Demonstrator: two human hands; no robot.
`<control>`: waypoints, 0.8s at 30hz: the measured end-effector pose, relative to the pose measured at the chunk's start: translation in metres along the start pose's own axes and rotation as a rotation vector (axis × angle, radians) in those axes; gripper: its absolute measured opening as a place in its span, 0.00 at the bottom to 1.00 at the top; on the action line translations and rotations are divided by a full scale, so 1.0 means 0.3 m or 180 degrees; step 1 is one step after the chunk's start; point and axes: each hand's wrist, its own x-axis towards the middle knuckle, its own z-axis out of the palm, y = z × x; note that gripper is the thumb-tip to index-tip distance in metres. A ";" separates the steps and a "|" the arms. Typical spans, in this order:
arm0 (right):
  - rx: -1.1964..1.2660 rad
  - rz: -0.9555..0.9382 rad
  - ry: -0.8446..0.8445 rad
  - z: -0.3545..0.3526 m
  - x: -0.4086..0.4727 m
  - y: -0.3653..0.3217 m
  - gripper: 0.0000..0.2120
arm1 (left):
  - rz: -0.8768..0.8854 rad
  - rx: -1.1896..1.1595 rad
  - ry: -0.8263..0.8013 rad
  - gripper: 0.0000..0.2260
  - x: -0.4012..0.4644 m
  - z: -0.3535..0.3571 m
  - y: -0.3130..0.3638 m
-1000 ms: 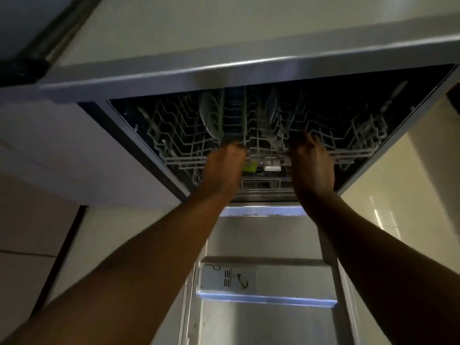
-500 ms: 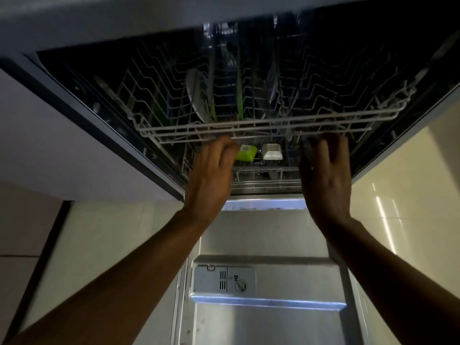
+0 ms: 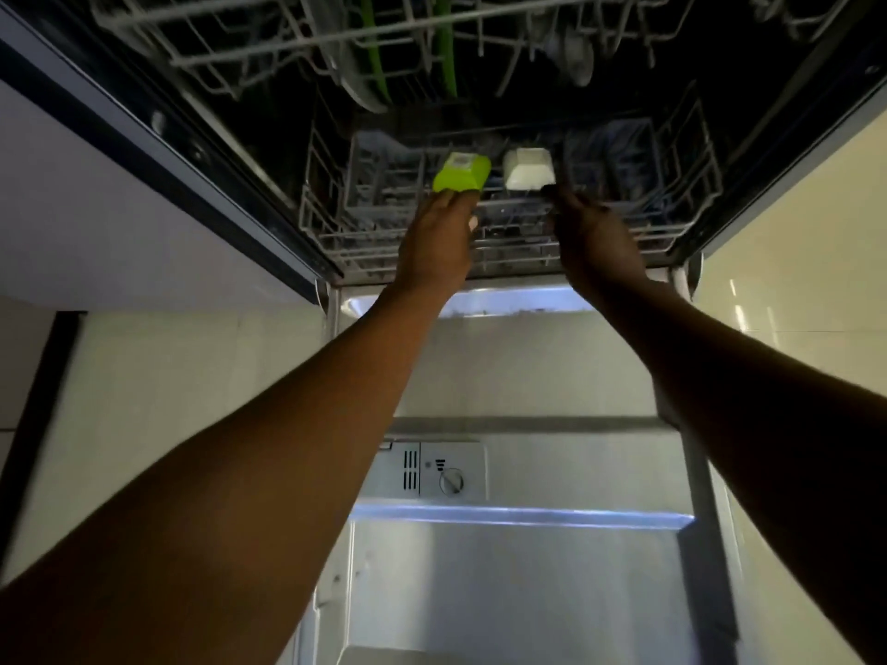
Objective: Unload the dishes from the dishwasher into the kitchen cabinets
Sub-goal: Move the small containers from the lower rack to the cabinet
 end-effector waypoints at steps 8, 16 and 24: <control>0.0310 0.0045 0.0247 -0.013 -0.365 -0.077 0.12 | 0.0035 -0.0078 0.0252 0.12 -0.386 -0.051 0.082; 0.0210 0.0308 -0.0387 -0.054 -0.869 -0.137 0.10 | -0.0299 -0.0265 -0.0331 0.15 -0.871 -0.097 0.175; 0.0312 0.0394 -0.0932 -0.094 -1.193 -0.182 0.09 | -0.0558 -0.0510 -0.0658 0.10 -1.216 -0.099 0.225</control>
